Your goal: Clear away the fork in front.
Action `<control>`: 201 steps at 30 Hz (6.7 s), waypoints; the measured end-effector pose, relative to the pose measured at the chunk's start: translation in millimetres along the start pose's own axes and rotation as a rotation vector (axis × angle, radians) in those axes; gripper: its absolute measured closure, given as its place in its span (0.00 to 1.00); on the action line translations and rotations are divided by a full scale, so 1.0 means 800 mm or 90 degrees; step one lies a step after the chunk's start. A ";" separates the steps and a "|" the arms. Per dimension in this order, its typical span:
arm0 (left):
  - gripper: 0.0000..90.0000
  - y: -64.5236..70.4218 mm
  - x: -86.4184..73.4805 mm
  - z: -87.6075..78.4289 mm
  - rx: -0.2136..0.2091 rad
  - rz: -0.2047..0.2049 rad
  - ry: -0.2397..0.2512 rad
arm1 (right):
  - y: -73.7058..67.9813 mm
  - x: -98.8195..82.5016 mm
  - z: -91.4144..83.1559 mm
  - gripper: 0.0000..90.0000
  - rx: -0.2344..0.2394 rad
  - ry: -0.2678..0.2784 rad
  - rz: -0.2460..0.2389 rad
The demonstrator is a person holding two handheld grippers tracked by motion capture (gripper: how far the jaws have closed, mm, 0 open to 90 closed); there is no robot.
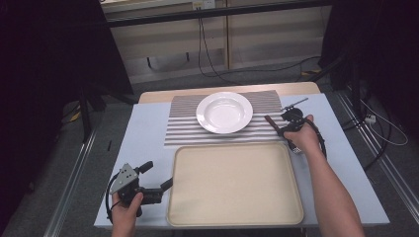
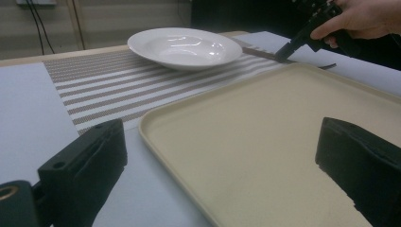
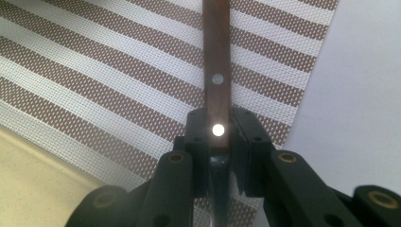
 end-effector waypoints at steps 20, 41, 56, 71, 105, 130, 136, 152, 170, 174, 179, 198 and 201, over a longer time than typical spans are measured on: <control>0.04 -0.001 0.002 0.000 0.004 0.001 0.002 | -0.002 0.003 -0.001 0.87 -0.015 -0.014 -0.023; 0.04 -0.003 0.003 -0.003 0.015 -0.002 0.007 | 0.014 0.012 -0.043 0.87 0.038 0.150 0.047; 0.03 0.002 0.016 -0.003 0.008 -0.020 0.020 | -0.042 -0.004 -0.118 0.87 0.128 0.342 0.069; 0.03 0.015 0.037 0.013 -0.010 -0.011 0.009 | -0.107 -0.034 -0.143 0.87 0.206 0.397 0.046; 0.03 0.045 0.079 0.092 -0.060 -0.036 0.006 | -0.206 -0.037 -0.151 0.87 0.287 0.424 -0.020; 0.64 0.073 0.091 0.148 -0.155 -0.111 0.026 | -0.265 -0.035 -0.155 0.87 0.312 0.441 -0.079; 0.84 0.080 0.100 0.147 -0.206 -0.137 0.052 | -0.268 -0.033 -0.162 0.87 0.315 0.458 -0.092; 0.88 0.062 0.108 0.109 -0.205 -0.130 0.018 | -0.222 -0.049 -0.160 0.54 0.278 0.464 -0.089; 0.90 0.043 0.097 0.072 -0.210 -0.147 -0.027 | -0.162 -0.070 -0.147 0.17 0.204 0.447 -0.073; 0.90 0.039 0.094 0.068 -0.207 -0.150 -0.038 | -0.155 -0.075 -0.146 0.15 0.202 0.442 -0.070; 0.90 0.034 0.088 0.063 -0.203 -0.154 -0.054 | -0.149 -0.080 -0.146 0.14 0.195 0.437 -0.078; 0.87 0.009 0.058 0.058 -0.166 -0.161 -0.072 | -0.132 -0.087 -0.148 0.13 0.184 0.438 -0.063; 0.84 0.003 0.049 0.068 -0.146 -0.144 -0.078 | -0.131 -0.088 -0.148 0.13 0.184 0.440 -0.061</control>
Point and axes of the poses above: each handheld gripper's, and its own axes: z roughly forward along the jaws, x roughly out of its top, y roughly to its right, the point moved 8 cm from there along z, roughly forward along the jaws, and after that the axes turned 9 degrees about -x, right-handed, at the moved point
